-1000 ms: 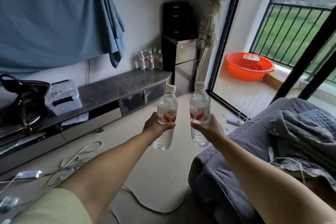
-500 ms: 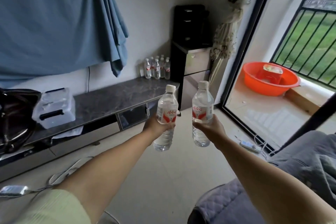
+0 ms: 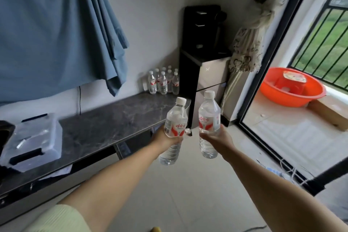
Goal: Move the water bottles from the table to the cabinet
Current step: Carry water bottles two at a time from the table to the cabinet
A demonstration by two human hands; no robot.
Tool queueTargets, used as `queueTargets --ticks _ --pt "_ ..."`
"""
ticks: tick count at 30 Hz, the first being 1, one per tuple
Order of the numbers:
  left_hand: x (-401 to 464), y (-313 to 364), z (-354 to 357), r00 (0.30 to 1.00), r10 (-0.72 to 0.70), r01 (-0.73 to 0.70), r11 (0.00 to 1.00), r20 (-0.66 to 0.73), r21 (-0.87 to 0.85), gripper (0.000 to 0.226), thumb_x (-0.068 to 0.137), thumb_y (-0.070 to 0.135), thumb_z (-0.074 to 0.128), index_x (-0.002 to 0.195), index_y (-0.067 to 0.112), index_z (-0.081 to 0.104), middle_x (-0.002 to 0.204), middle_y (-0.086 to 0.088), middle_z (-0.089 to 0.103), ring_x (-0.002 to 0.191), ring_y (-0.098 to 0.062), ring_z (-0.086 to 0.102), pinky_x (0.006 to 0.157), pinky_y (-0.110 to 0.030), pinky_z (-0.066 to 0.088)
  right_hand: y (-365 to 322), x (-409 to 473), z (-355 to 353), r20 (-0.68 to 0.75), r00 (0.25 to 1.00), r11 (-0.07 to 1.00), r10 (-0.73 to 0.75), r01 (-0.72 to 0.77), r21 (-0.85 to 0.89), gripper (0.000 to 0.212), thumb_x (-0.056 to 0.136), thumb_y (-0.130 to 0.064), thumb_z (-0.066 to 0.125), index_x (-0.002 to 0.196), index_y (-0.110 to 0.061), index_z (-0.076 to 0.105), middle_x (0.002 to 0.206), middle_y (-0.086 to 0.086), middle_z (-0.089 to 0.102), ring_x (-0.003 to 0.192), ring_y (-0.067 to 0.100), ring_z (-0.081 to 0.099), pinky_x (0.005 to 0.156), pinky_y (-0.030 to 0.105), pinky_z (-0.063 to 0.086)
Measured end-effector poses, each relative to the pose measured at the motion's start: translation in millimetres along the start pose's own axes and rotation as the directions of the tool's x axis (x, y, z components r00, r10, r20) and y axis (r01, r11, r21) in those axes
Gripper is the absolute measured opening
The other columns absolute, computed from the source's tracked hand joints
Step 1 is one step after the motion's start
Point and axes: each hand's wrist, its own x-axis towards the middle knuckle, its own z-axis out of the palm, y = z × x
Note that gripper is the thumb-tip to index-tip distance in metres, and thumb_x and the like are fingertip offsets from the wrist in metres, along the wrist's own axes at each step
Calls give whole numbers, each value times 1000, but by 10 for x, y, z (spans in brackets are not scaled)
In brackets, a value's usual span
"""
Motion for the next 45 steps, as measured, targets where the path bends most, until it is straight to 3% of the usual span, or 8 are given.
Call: queueTargets --ticks 3,7,10,13,20,27,35,45 --pt "551 51 -323 1000 -10 10 1000 -2 18 33 62 38 85 87 28 65 75 17 71 86 -11 68 63 -17 51 -184 510 266 18 1000 1000 -2 1 29 18 73 -19 81 85 -23 68 72 -8 74 63 4 70 51 11 48" --pt "1190 68 -756 997 -79 77 996 27 46 38 68 37 83 98 22 66 101 -1 71 96 -21 67 90 -37 54 -339 1106 636 -9 1000 998 17 -16 66 24 73 -13 82 88 -22 66 72 -6 73 65 3 70 53 11 49" --pt "1520 26 -965 992 -122 122 992 17 20 28 72 30 81 91 20 63 106 -8 70 99 -24 66 94 -41 52 -370 1470 845 38 997 997 67 -69 47 29 74 -16 83 98 -14 67 83 5 75 77 18 73 68 33 60" --pt "1843 -6 -1133 989 -146 145 989 -8 -24 44 70 27 84 107 15 63 107 -6 70 100 -23 66 94 -40 52 -437 1857 1024 61 991 993 118 -118 1 47 72 -28 84 109 -8 62 95 11 73 89 28 71 84 47 58" --pt "2695 -32 -1199 982 -179 178 984 -51 -27 45 67 30 85 103 21 60 100 1 69 82 -12 62 68 -21 45 -422 2773 1261 75 990 992 121 -118 -51 39 70 -35 83 102 -21 65 88 -3 75 85 17 72 83 39 58" --pt "3920 117 -1086 968 -244 240 969 -61 -64 44 62 40 86 94 29 58 95 5 71 88 -16 67 85 -33 53 -295 4105 1287 74 980 981 187 -182 -71 54 69 -35 85 111 -21 54 101 -3 69 92 16 67 85 34 54" --pt "4983 200 -933 930 -352 329 925 -103 -189 63 61 38 87 113 20 57 108 -4 70 99 -24 66 94 -45 52 -281 5299 1401 136 953 959 271 -280 48 63 68 -27 87 119 -19 52 107 1 68 98 20 66 92 41 53" --pt "6054 -173 -837 883 -434 374 880 -176 -294 45 66 28 86 98 29 54 106 0 69 92 -19 65 87 -36 50 166 6163 2090 97 903 907 419 -422 8 62 66 -20 87 114 -23 49 107 2 66 98 22 64 84 36 52"
